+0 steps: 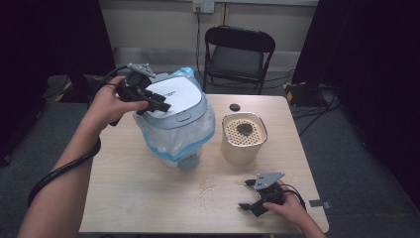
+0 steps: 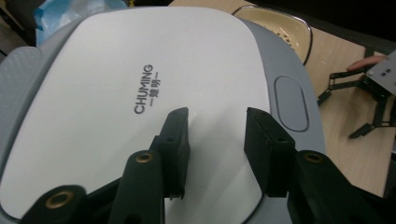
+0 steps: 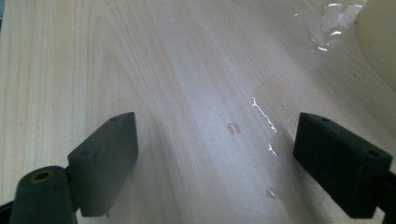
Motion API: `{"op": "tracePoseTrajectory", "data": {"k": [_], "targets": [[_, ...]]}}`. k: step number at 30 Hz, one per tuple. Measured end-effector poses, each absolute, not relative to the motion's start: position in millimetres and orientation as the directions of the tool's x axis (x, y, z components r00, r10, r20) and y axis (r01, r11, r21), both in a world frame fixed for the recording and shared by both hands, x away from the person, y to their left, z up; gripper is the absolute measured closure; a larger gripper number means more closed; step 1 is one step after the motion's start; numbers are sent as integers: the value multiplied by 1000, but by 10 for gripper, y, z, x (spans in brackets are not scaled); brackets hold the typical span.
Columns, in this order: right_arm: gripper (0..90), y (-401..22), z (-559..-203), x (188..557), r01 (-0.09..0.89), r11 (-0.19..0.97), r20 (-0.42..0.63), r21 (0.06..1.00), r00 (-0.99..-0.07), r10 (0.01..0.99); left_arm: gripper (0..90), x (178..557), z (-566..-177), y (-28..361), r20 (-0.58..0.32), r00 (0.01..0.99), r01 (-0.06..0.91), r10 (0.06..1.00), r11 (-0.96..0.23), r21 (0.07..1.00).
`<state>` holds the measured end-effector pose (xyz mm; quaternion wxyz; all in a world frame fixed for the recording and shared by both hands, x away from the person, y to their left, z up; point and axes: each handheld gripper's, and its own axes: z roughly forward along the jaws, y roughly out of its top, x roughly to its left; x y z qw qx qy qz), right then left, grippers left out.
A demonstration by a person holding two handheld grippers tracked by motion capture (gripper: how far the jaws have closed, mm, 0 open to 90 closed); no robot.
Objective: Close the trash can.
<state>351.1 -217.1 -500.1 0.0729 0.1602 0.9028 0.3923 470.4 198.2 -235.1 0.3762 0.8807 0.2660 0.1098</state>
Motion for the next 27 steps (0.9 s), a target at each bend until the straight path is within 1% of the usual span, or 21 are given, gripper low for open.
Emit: {"op": "tracePoseTrajectory", "data": {"k": [4, 5, 7, 9, 16, 17, 18, 21, 24, 27], "targets": [[133, -2172, -5001, 3511, 232, 641, -6, 732, -938, 346, 645, 4744, -2377, 1959, 3, 817, 386, 576, -552, 739], [132, -2172, -5001, 3511, 232, 641, -6, 732, -938, 346, 663, 4765, -2405, 1937, -8, 815, 380, 579, -524, 762], [133, -2172, -5001, 3511, 232, 641, -6, 732, -938, 347, 700, 4784, -2428, 1921, -20, 808, 382, 589, -499, 778], [133, -2172, -5001, 3511, 232, 641, -6, 732, -938, 346, 716, 4796, -2442, 1905, -21, 804, 380, 594, -487, 787], [133, -2171, -5001, 3511, 232, 641, -6, 732, -938, 346, 752, 4792, -2452, 1878, -19, 803, 378, 595, -485, 788], [133, -2171, -5001, 3511, 232, 641, -6, 732, -938, 347, 771, 4787, -2465, 1859, 11, 807, 366, 591, -515, 775], [133, -2171, -5001, 3511, 232, 641, -6, 732, -938, 347, 790, 4787, -2465, 1859, 11, 807, 366, 591, -515, 775], [129, -2170, -5002, 3511, 231, 641, -6, 732, -938, 346, 795, 4784, -2514, 1822, -23, 811, 361, 585, -470, 805], [129, -2171, -5001, 3511, 231, 642, -6, 731, -938, 345, 803, 4784, -2524, 1800, -19, 810, 355, 586, -463, 812], [129, -2170, -5002, 3511, 229, 641, -8, 732, -939, 345, 801, 4779, -2501, 1781, -6, 816, 350, 578, -485, 801]]}}
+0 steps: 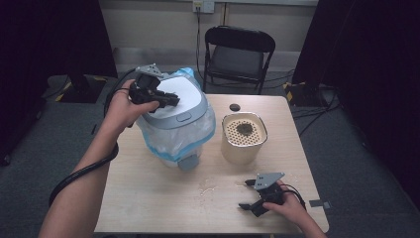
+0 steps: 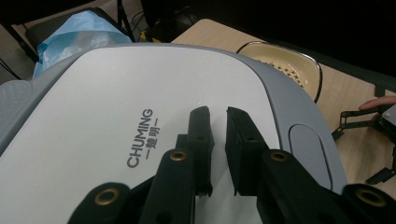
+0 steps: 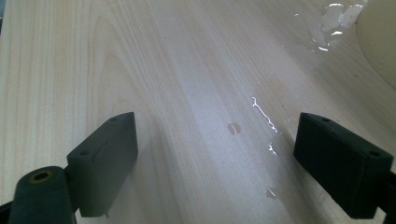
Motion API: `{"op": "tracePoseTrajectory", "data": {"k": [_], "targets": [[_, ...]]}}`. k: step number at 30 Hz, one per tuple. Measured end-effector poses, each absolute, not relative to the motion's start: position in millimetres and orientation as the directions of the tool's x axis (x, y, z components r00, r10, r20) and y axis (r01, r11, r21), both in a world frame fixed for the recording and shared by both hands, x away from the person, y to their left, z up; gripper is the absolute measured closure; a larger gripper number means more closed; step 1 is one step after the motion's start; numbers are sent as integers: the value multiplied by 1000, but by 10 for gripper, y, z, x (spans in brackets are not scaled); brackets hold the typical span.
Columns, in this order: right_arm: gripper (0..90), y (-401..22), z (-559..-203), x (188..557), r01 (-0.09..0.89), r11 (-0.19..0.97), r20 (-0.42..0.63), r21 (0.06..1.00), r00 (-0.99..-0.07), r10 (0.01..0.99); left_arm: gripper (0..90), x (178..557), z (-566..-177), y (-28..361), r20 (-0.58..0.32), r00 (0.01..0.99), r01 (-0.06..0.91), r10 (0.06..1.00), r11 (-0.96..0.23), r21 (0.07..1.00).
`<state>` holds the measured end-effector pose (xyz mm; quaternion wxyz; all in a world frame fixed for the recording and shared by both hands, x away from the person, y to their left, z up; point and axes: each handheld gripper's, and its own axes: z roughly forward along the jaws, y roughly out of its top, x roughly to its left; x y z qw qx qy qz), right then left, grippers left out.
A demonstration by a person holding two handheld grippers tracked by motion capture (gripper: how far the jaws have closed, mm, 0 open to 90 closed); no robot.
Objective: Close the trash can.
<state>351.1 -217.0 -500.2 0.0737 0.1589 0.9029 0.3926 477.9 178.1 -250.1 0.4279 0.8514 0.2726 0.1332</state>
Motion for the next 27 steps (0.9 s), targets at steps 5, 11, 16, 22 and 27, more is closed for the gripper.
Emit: {"op": "tracePoseTrajectory", "data": {"k": [5, 11, 16, 22, 27], "targets": [[129, -2170, -5002, 3511, 229, 641, -8, 732, -939, 345, 725, 4769, -2493, 1774, -21, 820, 356, 572, -481, 802], [129, -2171, -5001, 3512, 229, 641, -8, 732, -939, 344, 496, 4751, -2493, 1850, -20, 805, 366, 593, -470, 803], [129, -2170, -5002, 3511, 229, 641, -9, 733, -938, 346, 406, 4693, -2492, 1990, -52, 801, 385, 596, -447, 808], [129, -2170, -5002, 3511, 229, 640, -9, 733, -938, 346, 345, 4606, -2413, 2137, -74, 792, 414, 606, -444, 795], [129, -2170, -5002, 3511, 229, 641, -9, 733, -938, 346, 270, 4535, -2359, 2222, -65, 790, 408, 609, -445, 797]]}}
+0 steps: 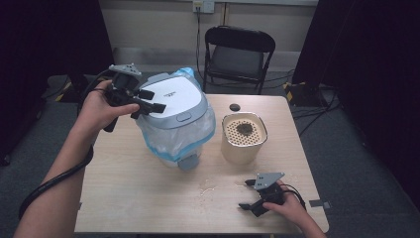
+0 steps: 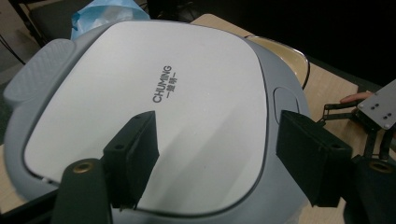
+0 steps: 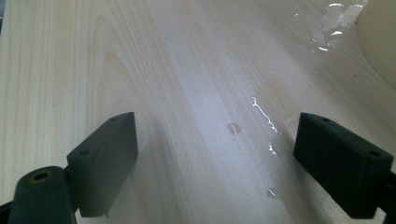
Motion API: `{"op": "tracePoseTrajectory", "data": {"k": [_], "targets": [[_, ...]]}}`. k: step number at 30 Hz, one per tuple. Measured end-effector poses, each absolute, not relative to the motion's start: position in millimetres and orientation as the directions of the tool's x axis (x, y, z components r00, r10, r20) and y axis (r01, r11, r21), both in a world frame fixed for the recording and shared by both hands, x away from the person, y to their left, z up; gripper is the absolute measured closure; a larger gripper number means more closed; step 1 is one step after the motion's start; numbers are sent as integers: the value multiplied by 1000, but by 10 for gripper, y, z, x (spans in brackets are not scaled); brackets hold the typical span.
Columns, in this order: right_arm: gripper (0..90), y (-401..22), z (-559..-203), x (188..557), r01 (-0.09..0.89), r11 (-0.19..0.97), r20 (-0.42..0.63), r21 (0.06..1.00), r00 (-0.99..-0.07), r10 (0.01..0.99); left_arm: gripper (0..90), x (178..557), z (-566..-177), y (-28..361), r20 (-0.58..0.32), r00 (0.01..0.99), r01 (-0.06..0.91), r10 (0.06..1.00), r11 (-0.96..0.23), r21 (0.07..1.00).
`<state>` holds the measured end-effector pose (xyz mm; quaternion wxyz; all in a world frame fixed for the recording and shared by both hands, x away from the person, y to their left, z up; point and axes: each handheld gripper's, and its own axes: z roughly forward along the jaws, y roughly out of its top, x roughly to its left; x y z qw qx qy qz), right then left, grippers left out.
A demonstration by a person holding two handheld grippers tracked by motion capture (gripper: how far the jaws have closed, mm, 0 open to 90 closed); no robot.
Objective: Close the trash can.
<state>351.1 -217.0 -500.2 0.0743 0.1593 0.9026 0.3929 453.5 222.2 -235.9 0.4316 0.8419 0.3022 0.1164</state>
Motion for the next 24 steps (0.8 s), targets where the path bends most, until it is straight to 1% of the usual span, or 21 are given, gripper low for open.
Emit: {"op": "tracePoseTrajectory", "data": {"k": [4, 5, 6, 12, 24], "targets": [[129, -2170, -5002, 3511, 229, 640, -9, 733, -938, 346, 218, 4459, -2329, 2293, -66, 788, 409, 612, -441, 799], [129, -2170, -5002, 3511, 229, 641, -9, 733, -938, 346, 218, 4434, -2322, 2312, -68, 780, 418, 622, -438, 796], [129, -2170, -5002, 3511, 229, 641, -9, 733, -938, 346, 195, 4404, -2312, 2340, -67, 778, 421, 625, -438, 794], [129, -2171, -5001, 3512, 229, 641, -8, 732, -939, 344, 167, 4289, -2297, 2431, -64, 776, 423, 628, -443, 791], [129, -2170, -5002, 3511, 229, 640, -9, 733, -938, 346, 164, 4118, -2411, 2586, -94, 774, 433, 626, -415, 801]]}}
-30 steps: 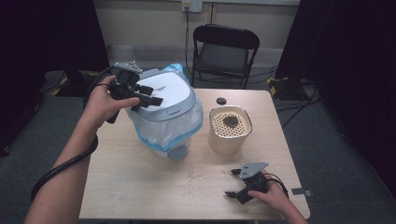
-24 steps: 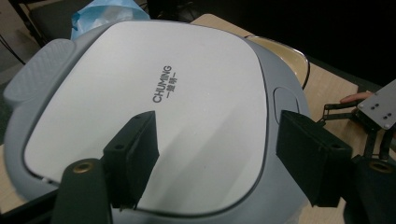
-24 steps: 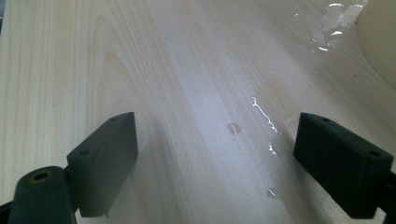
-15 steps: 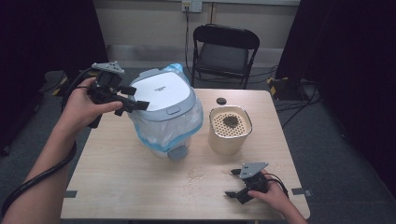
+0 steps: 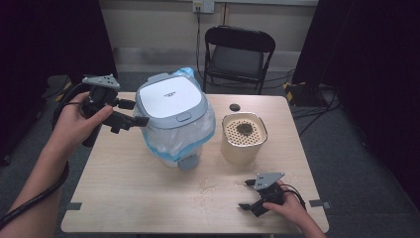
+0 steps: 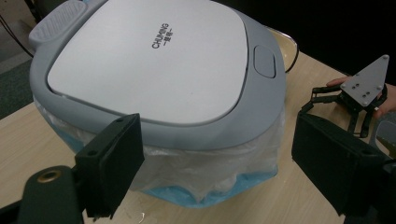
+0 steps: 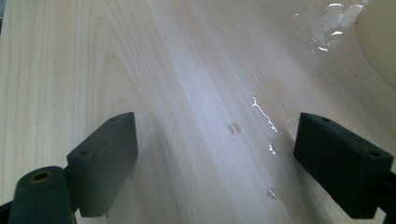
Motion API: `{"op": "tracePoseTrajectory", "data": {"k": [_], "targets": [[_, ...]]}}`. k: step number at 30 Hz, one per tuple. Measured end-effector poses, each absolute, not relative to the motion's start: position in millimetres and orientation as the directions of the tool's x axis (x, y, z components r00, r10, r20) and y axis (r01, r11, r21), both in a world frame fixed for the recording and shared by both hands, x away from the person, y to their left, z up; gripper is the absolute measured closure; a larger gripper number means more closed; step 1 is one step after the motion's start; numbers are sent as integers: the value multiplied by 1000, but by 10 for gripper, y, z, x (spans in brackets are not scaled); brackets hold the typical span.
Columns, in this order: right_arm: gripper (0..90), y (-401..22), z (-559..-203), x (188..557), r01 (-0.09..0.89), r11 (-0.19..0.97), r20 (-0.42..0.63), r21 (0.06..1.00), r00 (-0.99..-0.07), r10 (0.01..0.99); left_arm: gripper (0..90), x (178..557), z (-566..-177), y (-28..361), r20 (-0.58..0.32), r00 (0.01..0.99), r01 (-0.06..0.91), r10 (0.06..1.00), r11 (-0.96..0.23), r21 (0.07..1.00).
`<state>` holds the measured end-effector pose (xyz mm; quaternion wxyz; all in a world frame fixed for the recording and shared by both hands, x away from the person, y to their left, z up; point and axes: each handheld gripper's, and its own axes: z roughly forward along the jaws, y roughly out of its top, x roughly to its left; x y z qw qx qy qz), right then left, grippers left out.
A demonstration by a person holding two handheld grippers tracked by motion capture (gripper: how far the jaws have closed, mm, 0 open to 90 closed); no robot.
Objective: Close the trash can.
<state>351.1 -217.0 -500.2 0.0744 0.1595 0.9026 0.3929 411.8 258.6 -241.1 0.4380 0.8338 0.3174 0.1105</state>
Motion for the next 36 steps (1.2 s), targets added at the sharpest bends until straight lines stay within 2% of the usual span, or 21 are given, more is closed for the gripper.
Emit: {"op": "tracePoseTrajectory", "data": {"k": [20, 36], "targets": [[129, -2170, -5002, 3510, 229, 640, -9, 733, -938, 346, 164, 3936, -2773, 2807, -124, 760, 455, 638, -386, 803], [129, -2171, -5001, 3509, 231, 641, -7, 732, -938, 346, 164, 3828, -3431, 2854, -174, 747, 504, 642, -375, 778]]}}
